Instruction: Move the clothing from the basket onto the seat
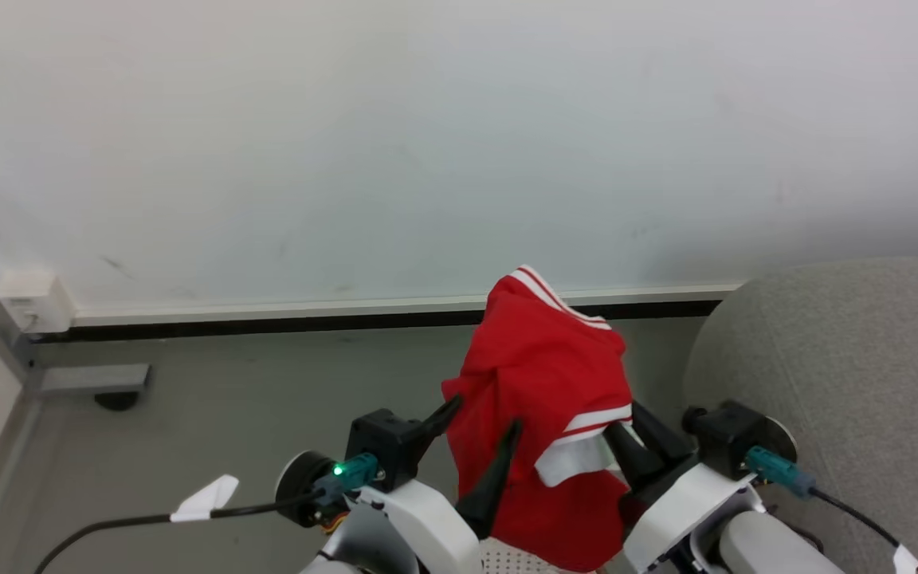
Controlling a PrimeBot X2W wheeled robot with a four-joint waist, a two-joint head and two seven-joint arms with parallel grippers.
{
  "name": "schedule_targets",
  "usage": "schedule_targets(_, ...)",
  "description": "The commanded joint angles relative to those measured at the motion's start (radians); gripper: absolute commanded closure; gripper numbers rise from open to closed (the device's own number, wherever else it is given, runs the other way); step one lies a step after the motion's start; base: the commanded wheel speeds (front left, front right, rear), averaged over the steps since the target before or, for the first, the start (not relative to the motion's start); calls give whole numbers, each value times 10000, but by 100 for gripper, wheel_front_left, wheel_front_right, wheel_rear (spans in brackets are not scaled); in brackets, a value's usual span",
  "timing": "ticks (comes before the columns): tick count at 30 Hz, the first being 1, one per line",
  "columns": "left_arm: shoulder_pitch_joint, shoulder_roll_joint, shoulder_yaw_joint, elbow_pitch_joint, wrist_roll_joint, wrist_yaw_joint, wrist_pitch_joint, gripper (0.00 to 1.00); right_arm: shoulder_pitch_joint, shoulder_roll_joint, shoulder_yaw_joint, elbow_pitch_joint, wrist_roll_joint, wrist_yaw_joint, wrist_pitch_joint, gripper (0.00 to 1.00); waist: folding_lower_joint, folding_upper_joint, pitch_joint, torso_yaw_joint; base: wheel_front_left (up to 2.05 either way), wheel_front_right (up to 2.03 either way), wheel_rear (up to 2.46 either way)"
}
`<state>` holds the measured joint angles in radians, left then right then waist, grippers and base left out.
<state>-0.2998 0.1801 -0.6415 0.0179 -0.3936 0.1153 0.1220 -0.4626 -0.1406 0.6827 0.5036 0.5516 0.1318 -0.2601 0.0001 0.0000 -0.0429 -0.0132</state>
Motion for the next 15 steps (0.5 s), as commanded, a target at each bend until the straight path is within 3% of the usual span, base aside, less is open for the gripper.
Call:
schedule_targets(1, 115, 75, 16, -61, -38, 33, -20, 0, 126, -190, -218, -167, -28, -21, -37, 100, -1, 0, 25, -423, 0, 0, 0)
schedule_targets(15, 59, -50, -224, -169, 71, 23, -370, 0, 507, -1715, -2118, -1785, -358, -21, -16, 100, -1, 0, 455, -3272, 0, 0, 0)
